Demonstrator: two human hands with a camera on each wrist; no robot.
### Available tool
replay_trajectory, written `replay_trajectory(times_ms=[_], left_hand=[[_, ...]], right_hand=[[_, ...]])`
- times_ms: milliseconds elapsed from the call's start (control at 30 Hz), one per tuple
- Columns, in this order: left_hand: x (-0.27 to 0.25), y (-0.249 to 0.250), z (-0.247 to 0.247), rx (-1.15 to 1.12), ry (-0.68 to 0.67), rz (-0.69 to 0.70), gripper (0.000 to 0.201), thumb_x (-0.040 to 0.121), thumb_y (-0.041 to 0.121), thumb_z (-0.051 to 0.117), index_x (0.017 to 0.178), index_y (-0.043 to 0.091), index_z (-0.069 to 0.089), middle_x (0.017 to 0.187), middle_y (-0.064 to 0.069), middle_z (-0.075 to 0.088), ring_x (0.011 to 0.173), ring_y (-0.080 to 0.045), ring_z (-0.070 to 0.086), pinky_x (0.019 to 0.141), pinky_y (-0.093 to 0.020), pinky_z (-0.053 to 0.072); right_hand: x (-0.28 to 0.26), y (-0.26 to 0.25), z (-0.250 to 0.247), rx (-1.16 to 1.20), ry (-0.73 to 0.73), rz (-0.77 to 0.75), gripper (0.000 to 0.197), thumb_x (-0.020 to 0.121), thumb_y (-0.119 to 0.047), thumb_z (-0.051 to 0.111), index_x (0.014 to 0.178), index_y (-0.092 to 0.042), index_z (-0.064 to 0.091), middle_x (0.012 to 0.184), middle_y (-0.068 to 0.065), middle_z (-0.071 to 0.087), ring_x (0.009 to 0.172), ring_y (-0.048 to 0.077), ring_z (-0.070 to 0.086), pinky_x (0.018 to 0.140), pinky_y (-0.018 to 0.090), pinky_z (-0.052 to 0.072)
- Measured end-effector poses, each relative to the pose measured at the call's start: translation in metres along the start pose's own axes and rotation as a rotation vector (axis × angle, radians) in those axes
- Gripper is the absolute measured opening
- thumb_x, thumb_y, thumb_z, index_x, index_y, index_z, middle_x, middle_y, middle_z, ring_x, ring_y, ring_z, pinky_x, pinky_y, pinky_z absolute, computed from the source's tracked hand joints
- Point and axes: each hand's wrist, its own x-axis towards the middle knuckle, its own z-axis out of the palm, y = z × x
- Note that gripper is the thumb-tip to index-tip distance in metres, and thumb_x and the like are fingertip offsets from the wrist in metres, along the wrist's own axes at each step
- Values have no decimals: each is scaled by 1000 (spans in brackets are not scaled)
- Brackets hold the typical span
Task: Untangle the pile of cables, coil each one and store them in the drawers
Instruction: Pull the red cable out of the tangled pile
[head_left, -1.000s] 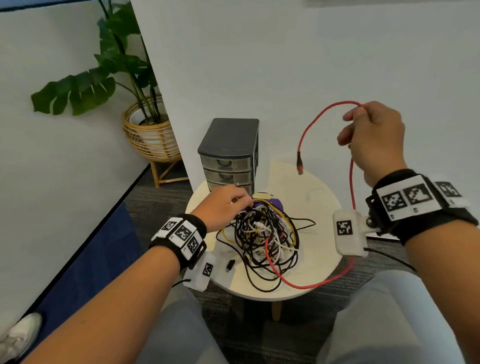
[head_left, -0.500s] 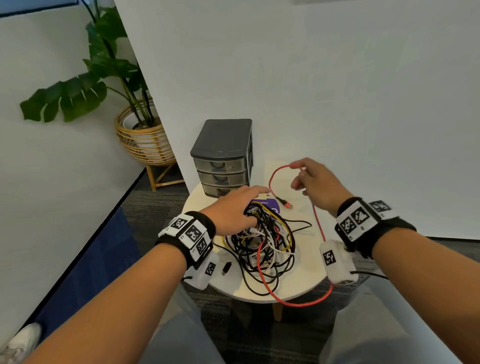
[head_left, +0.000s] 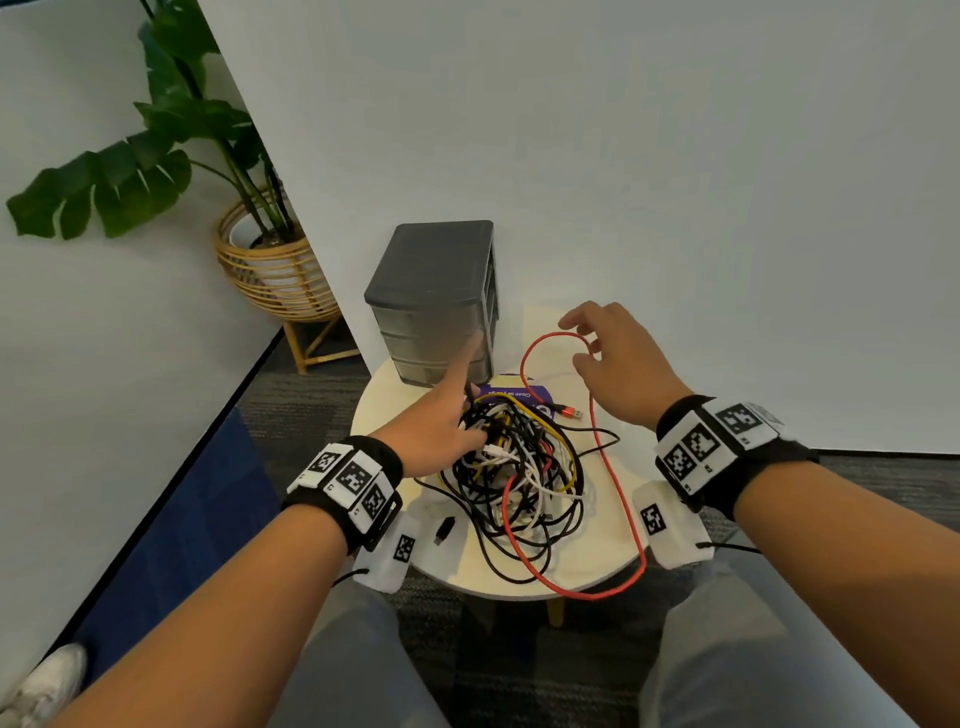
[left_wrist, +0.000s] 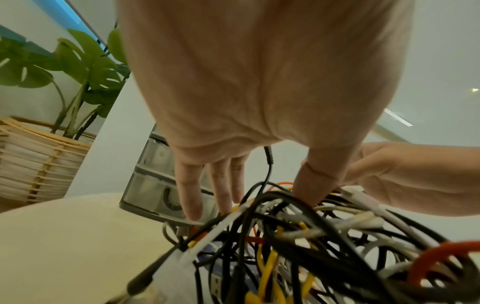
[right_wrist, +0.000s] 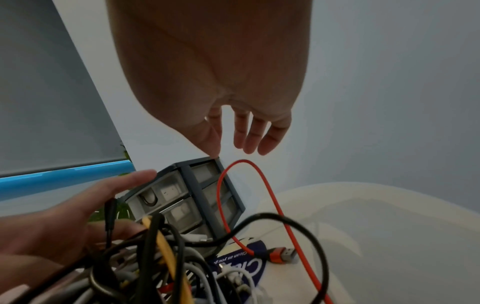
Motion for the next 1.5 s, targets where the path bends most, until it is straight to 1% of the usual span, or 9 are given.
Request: replay_trajectory(times_ms=[133,300,433,800,967,1067,1167,1300,1500], left_hand=[[1,-4,6,-25,78,-48,115,94,15,70,151,56,-20,138,-8,53,124,-25,60,102,-40,50],[0,-4,5,-6,52,-124,101,98,20,67,161,36,-10,136,-10,56,113,-17,58,94,-28,42],[-6,-2,2,64,-4,-208,85,101,35,61,163,28,4,125,-8,57,107,-16,52,92,-30,41],[-14,-8,-5,131,-30,-218,65,100,39,61,156,27,31,137,-11,59,108,-16,52,91,-26,39],[-10,-22,-12,31,95,-225,53,100,21,59,151,25,43,116,2,66,104,-17,62,78,-23,46],[-6,-32,-21,-13,244,-253,36,99,15,54,134,25,59,110,-2,67,105,-20,64,83,-31,51],[-1,-31,-23,72,186,-284,33,100,12,53,130,22,63,125,-7,66,113,-22,62,89,-31,49],[1,-28,-15,213,16,-279,38,98,12,59,136,16,62,134,-8,64,120,-24,61,98,-31,50],[0,-33,-10,199,61,-289,33,94,28,72,122,18,59,109,-6,65,93,-21,66,67,-22,51]], right_hand=[[-2,5,0,-35,8,56,33,94,-6,56,120,-27,59,121,2,52,108,23,55,92,34,46],[-5,29,5,-273,-191,361,60,94,-21,58,148,-36,37,154,10,30,130,38,46,105,54,44],[-12,40,20,-306,-485,409,54,105,-24,47,157,-17,31,157,14,38,140,33,43,115,41,36],[-9,19,31,-259,-584,288,45,106,-17,42,152,-19,42,157,8,42,144,27,39,119,38,29],[-9,0,7,-113,-199,111,22,99,-11,52,111,-20,69,114,0,65,104,21,60,93,32,46],[-10,-13,-2,-31,-385,127,20,93,-6,60,85,-17,73,81,0,73,75,14,68,72,27,51],[-15,-14,2,-65,-547,208,19,92,-7,65,79,-16,75,58,-3,70,52,7,61,57,20,50],[-16,-9,13,-33,-496,246,21,90,-9,69,72,-20,72,65,-1,69,59,12,63,52,19,49],[-13,-5,8,46,-432,174,16,87,-9,74,77,-21,72,80,-5,67,82,16,60,67,26,48]])
